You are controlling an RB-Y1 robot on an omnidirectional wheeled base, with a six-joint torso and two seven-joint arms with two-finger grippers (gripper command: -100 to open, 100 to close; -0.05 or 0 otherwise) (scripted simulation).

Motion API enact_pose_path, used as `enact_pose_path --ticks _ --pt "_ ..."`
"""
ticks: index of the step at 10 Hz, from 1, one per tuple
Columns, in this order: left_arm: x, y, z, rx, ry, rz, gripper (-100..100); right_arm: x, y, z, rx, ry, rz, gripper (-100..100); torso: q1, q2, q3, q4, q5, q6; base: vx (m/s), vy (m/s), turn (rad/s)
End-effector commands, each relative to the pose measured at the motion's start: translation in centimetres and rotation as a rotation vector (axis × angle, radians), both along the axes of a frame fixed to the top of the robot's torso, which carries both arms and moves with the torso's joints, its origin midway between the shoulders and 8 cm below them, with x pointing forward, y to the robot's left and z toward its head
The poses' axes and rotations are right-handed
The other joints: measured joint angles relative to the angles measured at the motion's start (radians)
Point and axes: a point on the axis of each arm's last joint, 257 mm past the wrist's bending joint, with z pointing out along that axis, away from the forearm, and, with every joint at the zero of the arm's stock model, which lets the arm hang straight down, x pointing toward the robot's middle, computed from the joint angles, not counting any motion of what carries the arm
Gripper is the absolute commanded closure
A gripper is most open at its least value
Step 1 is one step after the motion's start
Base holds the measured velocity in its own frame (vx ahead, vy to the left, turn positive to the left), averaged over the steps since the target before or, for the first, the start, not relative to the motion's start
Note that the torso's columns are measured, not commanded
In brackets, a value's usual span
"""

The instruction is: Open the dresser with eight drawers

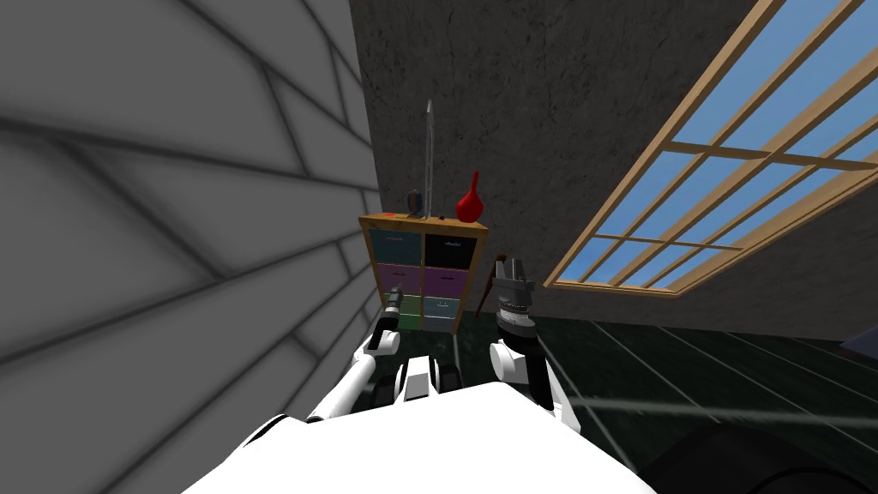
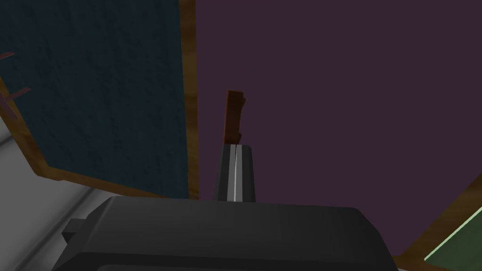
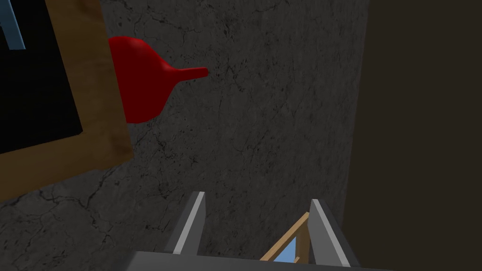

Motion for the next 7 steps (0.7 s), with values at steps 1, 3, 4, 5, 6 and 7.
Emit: enact_pose_path --ticks 1,3,4,5,6,7 --pt "1.6 -1.5 0.7 0.015 -0.003 -0.013 100 0.0 0.0 0.0 0.000 0.000 0.000 0 0.002 0.001 0.000 0.000 0.000 0.000 -0.091 0.029 0.058" --pt "2.3 -2.4 0.8 0.030 -0.001 -0.014 100 0.0 0.0 0.0 0.000 0.000 0.000 0 0.001 0.000 0.000 0.000 0.000 0.000 -0.062 0.022 0.050" --pt "2.9 -2.8 0.9 0.045 0.006 -0.022 100 0.0 0.0 0.0 0.000 0.000 0.000 0 0.002 0.001 0.000 0.000 0.000 0.000 -0.074 0.040 0.066" --pt "2.9 -2.7 0.5 0.048 0.013 -0.021 100 0.0 0.0 0.0 0.000 0.000 0.000 0 0.003 0.001 0.001 0.000 0.001 0.000 -0.042 0.032 -0.017" --pt "3.5 -3.5 1.5 0.058 -0.003 -0.018 100 0.0 0.0 0.0 0.000 0.000 0.000 0 0.002 0.000 0.000 0.000 0.000 0.000 -0.091 0.067 0.101" --pt "3.9 -3.7 2.0 0.061 -0.009 -0.022 100 0.0 0.0 0.0 0.000 0.000 0.000 0 0.003 0.002 0.001 0.000 0.001 0.000 -0.105 0.054 0.068"
